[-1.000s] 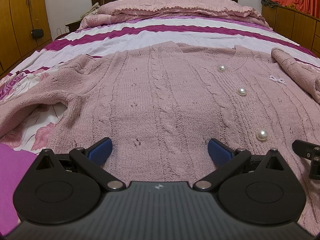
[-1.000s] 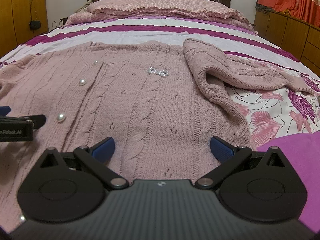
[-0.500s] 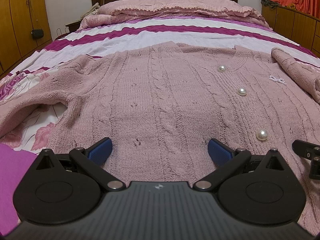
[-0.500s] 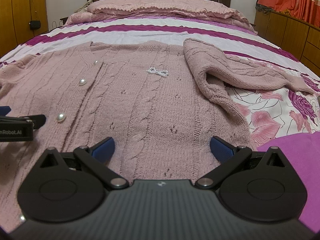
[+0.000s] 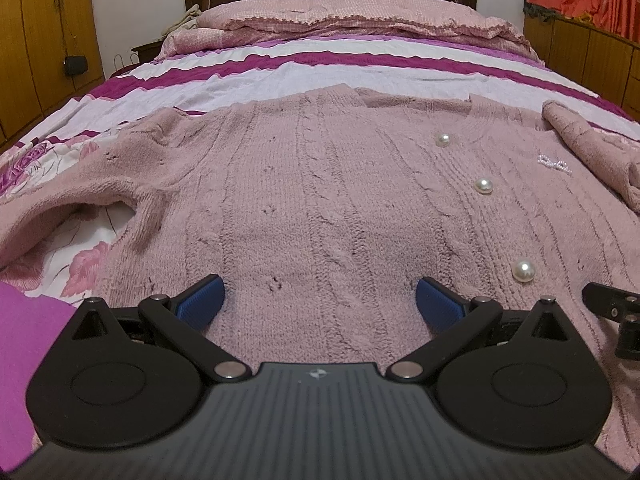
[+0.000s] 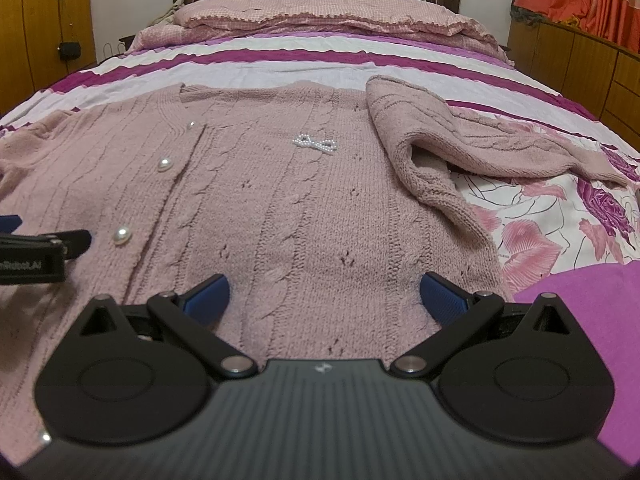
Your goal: Fold small clothes
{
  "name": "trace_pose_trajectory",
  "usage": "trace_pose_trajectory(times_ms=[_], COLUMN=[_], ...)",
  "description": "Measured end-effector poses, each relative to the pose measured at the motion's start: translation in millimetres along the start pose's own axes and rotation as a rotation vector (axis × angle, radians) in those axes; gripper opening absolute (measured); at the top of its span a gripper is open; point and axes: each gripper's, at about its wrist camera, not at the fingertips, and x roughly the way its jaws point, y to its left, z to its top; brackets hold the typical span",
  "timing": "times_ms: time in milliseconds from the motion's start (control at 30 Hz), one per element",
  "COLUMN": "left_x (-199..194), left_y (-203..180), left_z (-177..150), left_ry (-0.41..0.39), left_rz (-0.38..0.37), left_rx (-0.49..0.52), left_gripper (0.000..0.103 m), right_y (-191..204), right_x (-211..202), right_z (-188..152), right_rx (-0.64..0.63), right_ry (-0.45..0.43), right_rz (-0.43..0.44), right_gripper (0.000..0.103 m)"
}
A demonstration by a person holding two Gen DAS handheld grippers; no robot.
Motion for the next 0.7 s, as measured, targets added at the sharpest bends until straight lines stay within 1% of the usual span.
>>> trace_pose_trajectory(times_ms=[133, 533, 633, 700], left_x=[0, -2, -2, -3], left_y=[2, -4, -3, -3], left_z=[-1, 2, 6, 10], left_ry=[-0.001, 0.013, 0.034, 0.055], left_rz=[-0.003, 0.020, 0.016, 0.014], left_rx=[-0.003, 0.033, 0.031, 0.028], left_gripper=[0.103, 0.103, 0.103, 0.103], right_y=[0, -1, -3, -8], right_x=[0, -3, -7, -13], right_z=[0, 2, 6, 11], right_rx=[0.001, 0.002, 0.010, 0.042], right_ry=[-0.001, 0.000, 0.006, 0.006], right_rz=[0.001, 0.002, 0.009, 0.040], right_gripper=[0.103, 0.103, 0.103, 0.103])
